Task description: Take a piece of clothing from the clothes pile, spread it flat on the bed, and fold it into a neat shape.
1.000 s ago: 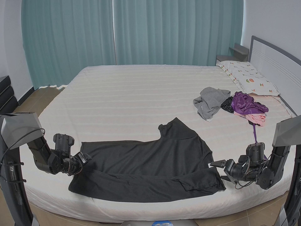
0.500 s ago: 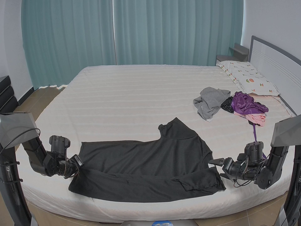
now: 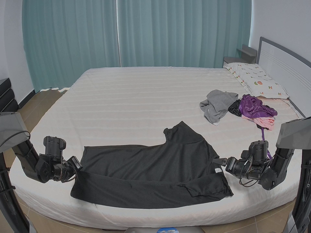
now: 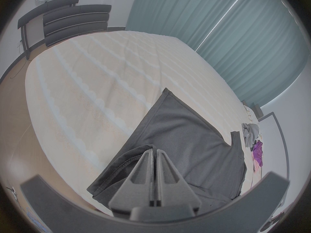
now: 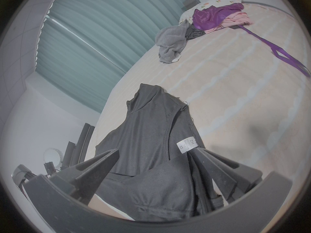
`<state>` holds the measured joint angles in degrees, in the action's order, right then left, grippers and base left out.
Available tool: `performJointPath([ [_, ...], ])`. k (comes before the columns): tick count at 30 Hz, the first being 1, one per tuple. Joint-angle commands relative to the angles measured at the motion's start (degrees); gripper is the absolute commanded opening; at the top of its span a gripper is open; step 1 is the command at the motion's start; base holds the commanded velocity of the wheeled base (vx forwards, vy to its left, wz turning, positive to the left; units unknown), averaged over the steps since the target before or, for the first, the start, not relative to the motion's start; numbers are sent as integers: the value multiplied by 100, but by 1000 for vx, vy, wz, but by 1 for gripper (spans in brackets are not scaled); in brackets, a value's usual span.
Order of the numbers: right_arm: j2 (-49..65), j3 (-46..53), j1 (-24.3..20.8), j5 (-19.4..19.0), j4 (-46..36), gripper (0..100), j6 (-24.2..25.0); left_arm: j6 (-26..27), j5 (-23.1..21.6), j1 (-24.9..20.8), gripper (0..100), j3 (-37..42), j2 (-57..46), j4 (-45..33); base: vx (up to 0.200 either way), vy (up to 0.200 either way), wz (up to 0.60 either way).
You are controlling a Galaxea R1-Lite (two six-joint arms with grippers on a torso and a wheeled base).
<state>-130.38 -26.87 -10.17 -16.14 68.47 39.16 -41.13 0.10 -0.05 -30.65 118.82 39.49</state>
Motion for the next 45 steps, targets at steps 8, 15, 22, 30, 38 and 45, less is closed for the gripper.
performJointPath([
  [8, -620, -275, -56, -197, 34, 100, -435, -9, -10, 5, 0, 32, -70, -2, 0, 0, 0],
  [15, -656, -205, -56, -416, 34, 100, -523, -9, -19, 5, 0, 41, -61, -2, 0, 0, 0],
  [22, -735, -161, -56, -416, -1, 100, -901, -9, -36, -4, 0, 41, -52, -2, 0, 0, 0],
  [30, -691, -64, -29, -407, -10, 0, -971, -9, -45, -4, 0, 50, -52, -2, 0, 0, 0],
  [38, -550, 314, 67, -425, 166, 0, -1270, 9, -36, -4, 0, 103, -96, -11, 0, 0, 0],
  [45, -216, 542, 67, -443, 439, 0, -1209, 53, -19, -4, 0, 208, -263, -29, 0, 0, 0],
])
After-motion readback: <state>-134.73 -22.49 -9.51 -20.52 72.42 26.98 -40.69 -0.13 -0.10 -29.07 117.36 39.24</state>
